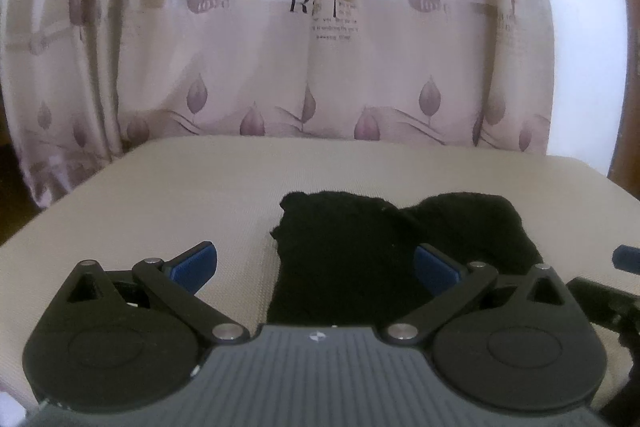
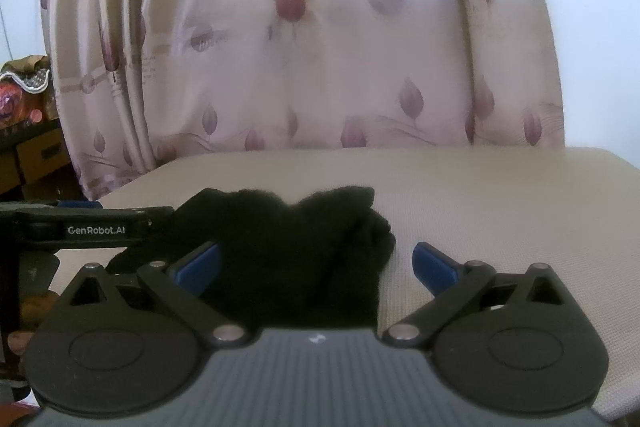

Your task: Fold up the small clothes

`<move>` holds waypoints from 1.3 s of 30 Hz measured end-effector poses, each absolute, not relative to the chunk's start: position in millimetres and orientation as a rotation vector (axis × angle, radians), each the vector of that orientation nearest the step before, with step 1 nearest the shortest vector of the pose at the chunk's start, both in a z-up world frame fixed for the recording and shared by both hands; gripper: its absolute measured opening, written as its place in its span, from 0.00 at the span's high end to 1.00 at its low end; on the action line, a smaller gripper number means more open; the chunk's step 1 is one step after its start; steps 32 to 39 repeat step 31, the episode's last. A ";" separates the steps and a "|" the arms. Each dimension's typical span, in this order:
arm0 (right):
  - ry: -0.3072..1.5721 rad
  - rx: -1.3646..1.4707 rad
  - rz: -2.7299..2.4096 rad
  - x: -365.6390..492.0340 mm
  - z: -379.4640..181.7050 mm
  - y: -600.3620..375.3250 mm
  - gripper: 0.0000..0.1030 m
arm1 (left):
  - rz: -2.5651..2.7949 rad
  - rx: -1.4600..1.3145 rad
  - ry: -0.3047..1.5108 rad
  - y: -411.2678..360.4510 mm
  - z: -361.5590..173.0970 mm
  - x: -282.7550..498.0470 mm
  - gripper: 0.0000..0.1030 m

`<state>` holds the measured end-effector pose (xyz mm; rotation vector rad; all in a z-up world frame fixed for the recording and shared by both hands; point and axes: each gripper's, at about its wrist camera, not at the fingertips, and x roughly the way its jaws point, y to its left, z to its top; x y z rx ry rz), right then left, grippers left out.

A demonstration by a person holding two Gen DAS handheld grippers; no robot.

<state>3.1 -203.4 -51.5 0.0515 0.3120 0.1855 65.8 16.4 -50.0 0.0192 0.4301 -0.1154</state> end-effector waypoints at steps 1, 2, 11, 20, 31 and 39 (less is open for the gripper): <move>0.315 0.051 0.186 3.8 -52.3 -203.5 0.00 | -0.115 0.018 0.433 16.2 -50.8 66.1 0.00; 0.319 0.051 0.185 4.7 -53.1 -203.6 0.00 | -0.115 0.017 0.434 16.0 -51.3 66.4 0.00; 0.333 0.052 0.185 6.9 -55.6 -202.2 0.00 | -0.080 0.041 0.422 11.1 -52.3 66.7 0.00; 0.331 0.048 0.186 6.0 -55.5 -198.5 0.00 | -0.065 0.075 0.372 7.7 -52.9 62.9 0.00; 0.321 0.044 0.169 6.4 -54.5 -198.5 0.00 | -0.077 0.068 0.374 6.6 -48.5 61.9 0.00; 0.321 0.044 0.169 6.4 -54.5 -198.5 0.00 | -0.077 0.068 0.374 6.6 -48.5 61.9 0.00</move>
